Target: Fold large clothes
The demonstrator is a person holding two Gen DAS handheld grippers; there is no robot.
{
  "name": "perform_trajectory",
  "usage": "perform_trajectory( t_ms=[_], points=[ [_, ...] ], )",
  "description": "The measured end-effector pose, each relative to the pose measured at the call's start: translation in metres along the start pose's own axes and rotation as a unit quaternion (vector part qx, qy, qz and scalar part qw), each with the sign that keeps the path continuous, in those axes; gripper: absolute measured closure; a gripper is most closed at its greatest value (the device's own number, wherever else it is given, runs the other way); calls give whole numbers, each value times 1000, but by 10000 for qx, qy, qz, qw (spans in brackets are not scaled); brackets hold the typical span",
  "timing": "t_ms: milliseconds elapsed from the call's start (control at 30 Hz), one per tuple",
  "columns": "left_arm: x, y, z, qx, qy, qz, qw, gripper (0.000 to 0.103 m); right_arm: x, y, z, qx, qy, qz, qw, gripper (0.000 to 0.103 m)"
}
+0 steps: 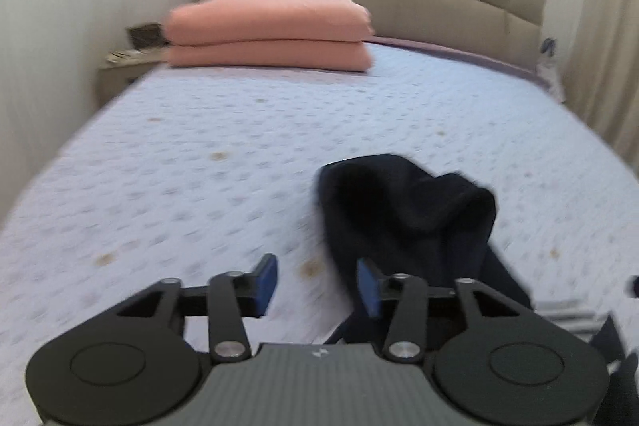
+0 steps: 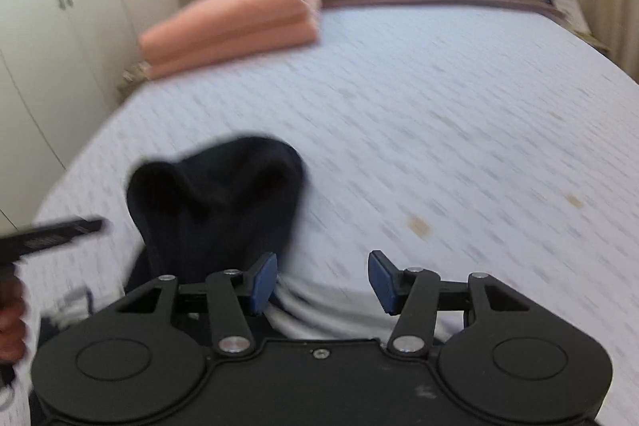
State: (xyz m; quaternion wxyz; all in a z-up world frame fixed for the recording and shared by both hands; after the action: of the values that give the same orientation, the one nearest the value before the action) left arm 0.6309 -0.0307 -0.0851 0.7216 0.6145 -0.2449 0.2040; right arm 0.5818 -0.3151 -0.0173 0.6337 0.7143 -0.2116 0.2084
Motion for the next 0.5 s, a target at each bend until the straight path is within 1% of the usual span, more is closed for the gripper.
perform_trajectory(
  t_ms=[33,67,167,267,367,400,433,467,500],
  points=[
    [8,-13,1,-36,70,-84,9999,53,11,-15,-6,116,0,65,9999,37],
    [17,-28,1,-33,176,-163,9997,53,23,-30,-9,208,-46,41,9998,37],
    [33,-63,-4,34,371,-405,9985,53,44,-76,-12,355,-294,-176,9988,37],
    [39,-89,-11,-2,500,-617,9968,53,53,-117,-8,138,-405,-414,9982,37],
    [40,-108,-14,-110,464,-792,9957,55,62,-143,-5,225,-467,-502,9974,37],
    [40,-115,-14,-68,415,-852,9955,70,64,-148,-6,343,-481,-506,9970,43],
    [40,-120,-14,-27,352,-892,9954,95,65,-153,-10,428,-451,-545,9966,62],
    [39,-121,-14,-16,286,-876,9957,96,67,-159,-15,461,-365,-605,9964,74],
    [37,-119,-15,-19,269,-742,9969,96,68,-159,-22,396,-223,-639,9969,93]
  ],
)
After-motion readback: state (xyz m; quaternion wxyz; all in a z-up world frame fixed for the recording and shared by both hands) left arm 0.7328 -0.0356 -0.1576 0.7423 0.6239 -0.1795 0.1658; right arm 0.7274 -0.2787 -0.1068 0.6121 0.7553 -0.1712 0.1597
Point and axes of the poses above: each gripper's, at about its wrist camera, not at the fingertips, and y roughly against the way its jaws point, z to its right, x to its top, the point moved 1 cm from there along -y, roughly the way its jaws point, and after that the axes turned 10 degrees about -z, right-handed, at the moved point
